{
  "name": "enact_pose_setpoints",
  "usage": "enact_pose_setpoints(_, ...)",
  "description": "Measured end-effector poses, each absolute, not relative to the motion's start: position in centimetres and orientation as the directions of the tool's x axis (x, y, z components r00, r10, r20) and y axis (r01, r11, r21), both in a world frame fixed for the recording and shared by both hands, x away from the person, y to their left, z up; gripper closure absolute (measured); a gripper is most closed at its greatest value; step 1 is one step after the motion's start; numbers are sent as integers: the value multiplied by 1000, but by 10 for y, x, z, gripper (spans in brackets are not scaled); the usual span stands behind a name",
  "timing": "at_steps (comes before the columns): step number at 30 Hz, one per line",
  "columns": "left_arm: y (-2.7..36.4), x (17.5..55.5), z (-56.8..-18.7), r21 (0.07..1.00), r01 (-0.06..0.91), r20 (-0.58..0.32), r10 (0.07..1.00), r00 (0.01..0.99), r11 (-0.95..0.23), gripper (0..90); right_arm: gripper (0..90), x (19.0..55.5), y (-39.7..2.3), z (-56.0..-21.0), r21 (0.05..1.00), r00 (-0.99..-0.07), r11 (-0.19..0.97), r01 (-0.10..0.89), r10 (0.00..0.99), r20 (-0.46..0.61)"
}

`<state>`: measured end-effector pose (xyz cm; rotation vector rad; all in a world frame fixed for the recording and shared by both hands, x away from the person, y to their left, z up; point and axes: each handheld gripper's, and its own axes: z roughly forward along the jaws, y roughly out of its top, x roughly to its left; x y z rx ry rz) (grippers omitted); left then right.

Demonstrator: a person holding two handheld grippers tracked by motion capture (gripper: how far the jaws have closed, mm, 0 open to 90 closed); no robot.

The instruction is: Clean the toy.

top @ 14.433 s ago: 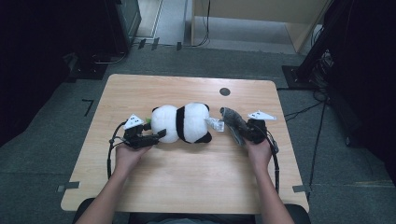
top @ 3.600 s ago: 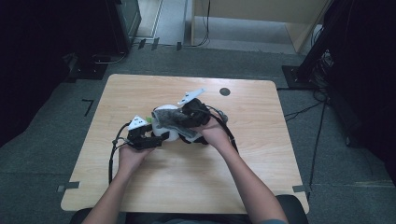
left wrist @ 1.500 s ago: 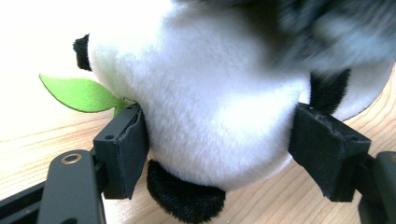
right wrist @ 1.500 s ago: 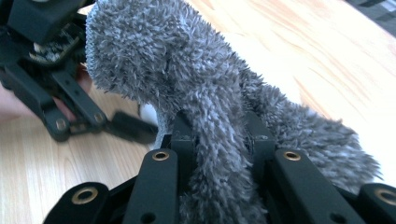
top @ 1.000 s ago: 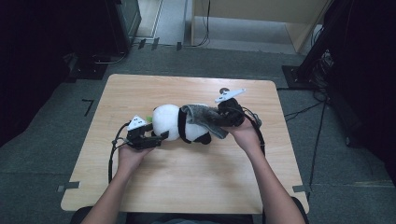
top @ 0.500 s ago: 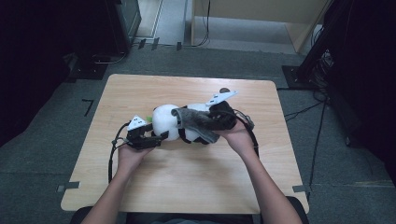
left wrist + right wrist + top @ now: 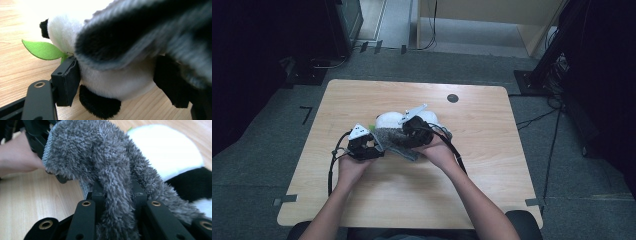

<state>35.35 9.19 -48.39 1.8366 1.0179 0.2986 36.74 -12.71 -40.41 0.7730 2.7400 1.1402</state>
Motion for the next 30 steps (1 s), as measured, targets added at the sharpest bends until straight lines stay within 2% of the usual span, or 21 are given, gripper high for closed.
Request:
enact_pose_setpoints(11, 92, 354, -484, 842, 512, -224, 754, 618, -169, 240, 711, 362, -151, -407, 692, -852, 570, 442, 508, 126)
enact_pose_setpoints(30, 91, 355, -483, 839, 513, -222, 746, 627, -181, 241, 721, 337, -250, -412, 728, -765, 466, 504, 631, 126)
